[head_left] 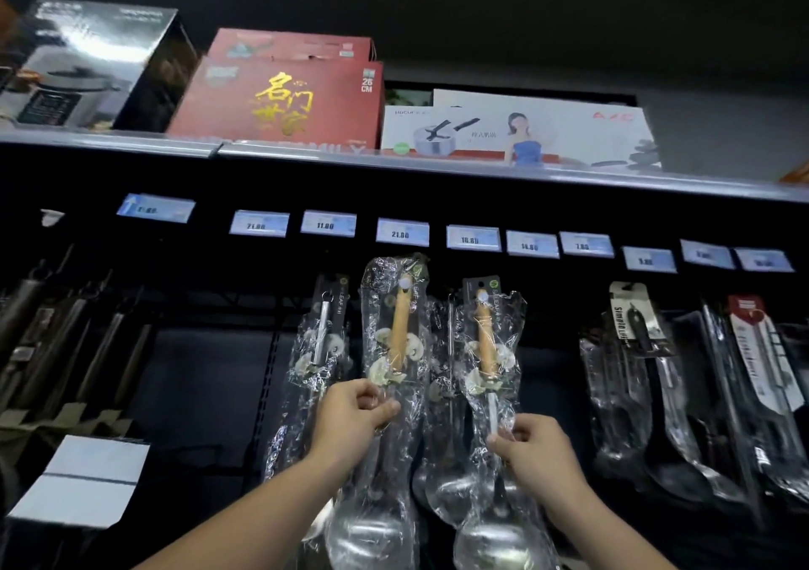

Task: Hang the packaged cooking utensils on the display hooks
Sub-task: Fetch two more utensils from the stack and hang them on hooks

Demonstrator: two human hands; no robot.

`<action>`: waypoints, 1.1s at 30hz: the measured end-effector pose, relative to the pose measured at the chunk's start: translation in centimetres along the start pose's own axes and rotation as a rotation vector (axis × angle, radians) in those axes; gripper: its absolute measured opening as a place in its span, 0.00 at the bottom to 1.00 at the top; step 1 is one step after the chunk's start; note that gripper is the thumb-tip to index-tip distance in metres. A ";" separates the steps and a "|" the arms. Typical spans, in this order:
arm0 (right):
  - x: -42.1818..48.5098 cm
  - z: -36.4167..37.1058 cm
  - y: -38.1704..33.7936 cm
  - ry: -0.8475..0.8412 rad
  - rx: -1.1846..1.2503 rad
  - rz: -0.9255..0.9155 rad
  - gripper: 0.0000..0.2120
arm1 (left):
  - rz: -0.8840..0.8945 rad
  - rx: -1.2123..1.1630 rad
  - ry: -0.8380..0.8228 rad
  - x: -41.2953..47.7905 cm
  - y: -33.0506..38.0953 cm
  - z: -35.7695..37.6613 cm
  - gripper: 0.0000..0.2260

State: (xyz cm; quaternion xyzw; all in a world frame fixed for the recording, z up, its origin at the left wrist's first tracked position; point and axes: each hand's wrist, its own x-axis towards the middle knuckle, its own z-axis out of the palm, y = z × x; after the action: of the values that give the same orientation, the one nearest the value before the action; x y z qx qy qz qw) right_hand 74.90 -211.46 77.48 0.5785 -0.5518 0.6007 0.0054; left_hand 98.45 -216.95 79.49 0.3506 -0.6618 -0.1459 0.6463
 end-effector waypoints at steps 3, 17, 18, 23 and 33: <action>0.2 0.0 0.1 0.006 0.017 -0.011 0.18 | -0.016 -0.017 0.010 0.1 0.3 0.0 0.07; 1.0 -0.4 0.7 -0.022 0.034 -0.021 0.18 | -0.082 -0.084 -0.014 0.8 0.1 0.2 0.07; 1.0 -0.4 0.7 -0.021 0.030 -0.017 0.18 | -0.088 -0.083 -0.014 0.7 -0.1 0.2 0.07; 0.8 -0.4 0.6 -0.029 0.053 -0.012 0.16 | -0.103 -0.086 -0.001 1.1 -0.2 0.4 0.06; 0.6 0.1 -0.4 -0.017 0.070 -0.081 0.19 | -0.143 -0.077 -0.018 2.2 -1.3 1.1 0.07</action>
State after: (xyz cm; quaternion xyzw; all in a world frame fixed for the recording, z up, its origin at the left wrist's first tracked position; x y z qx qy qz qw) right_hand 75.03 -211.75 78.19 0.6053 -0.5068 0.6138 0.0047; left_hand 97.97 -219.54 80.18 0.3706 -0.6347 -0.2201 0.6414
